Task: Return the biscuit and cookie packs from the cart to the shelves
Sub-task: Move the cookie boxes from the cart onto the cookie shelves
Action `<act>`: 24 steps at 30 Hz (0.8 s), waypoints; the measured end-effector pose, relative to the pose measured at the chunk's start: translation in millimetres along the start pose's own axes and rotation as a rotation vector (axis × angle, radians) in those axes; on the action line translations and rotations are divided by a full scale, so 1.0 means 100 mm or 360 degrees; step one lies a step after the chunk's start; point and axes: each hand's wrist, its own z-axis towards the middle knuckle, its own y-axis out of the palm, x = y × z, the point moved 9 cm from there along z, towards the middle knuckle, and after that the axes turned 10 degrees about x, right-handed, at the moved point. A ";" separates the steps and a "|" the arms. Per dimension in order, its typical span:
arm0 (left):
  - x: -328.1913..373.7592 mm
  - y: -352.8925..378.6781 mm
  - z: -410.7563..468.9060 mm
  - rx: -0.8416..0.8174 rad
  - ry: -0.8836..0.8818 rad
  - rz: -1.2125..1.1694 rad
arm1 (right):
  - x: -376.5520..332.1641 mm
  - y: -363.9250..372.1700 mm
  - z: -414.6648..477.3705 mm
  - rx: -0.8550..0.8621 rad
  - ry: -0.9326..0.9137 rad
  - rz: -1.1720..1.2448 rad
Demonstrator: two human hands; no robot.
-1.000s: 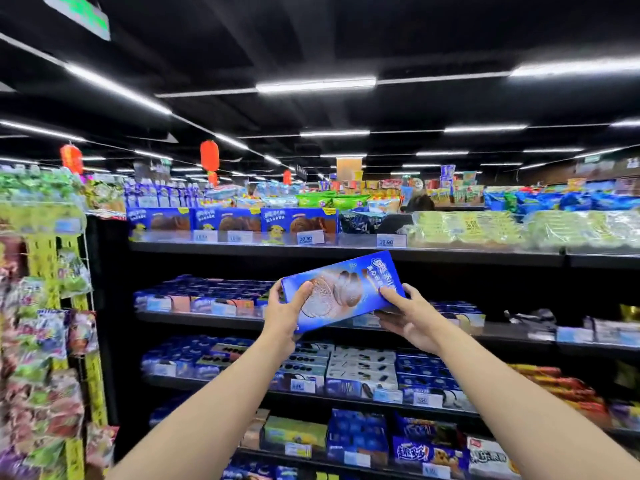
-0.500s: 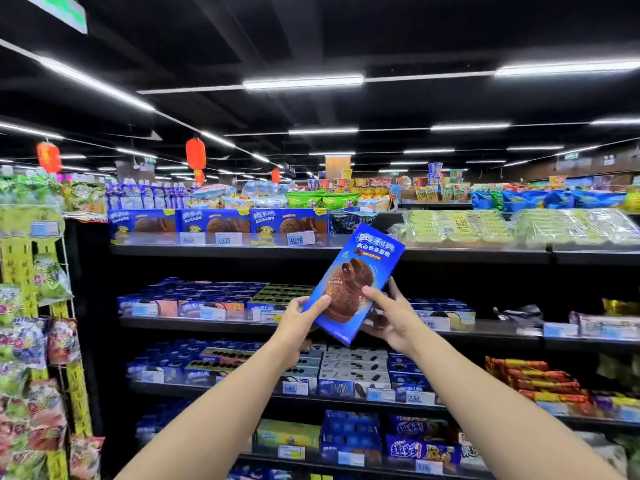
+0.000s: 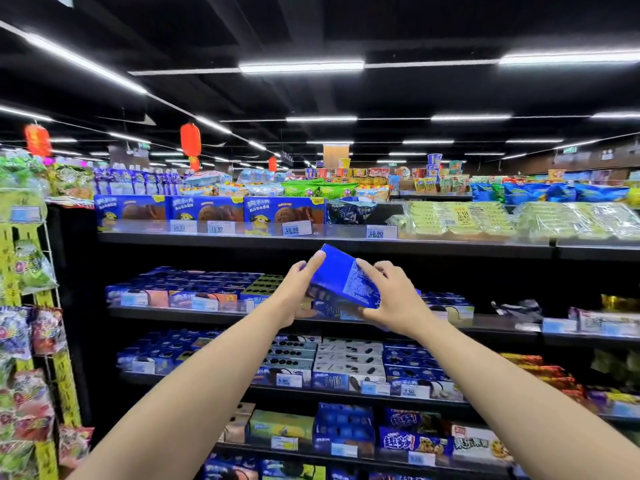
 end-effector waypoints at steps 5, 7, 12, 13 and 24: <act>-0.21 0.02 0.10 -0.0258 -0.0049 -0.0113 | -0.03 0.11 -0.18 0.0158 -0.0391 -0.0208; -0.27 0.01 0.16 -0.0248 0.0074 -0.0191 | 0.12 0.19 -0.20 0.0091 -0.0217 -0.0053; -0.52 -0.12 0.26 -0.0195 0.0097 -0.0412 | 0.81 0.66 -0.54 -0.0313 0.1359 0.1208; -0.57 -0.13 0.27 -0.0234 0.0075 -0.0418 | 0.87 0.82 -0.72 -0.0449 0.1687 0.1476; -0.51 -0.13 0.15 -0.0731 -0.0078 -0.0188 | 1.08 0.82 -0.64 -0.0345 0.1817 0.2198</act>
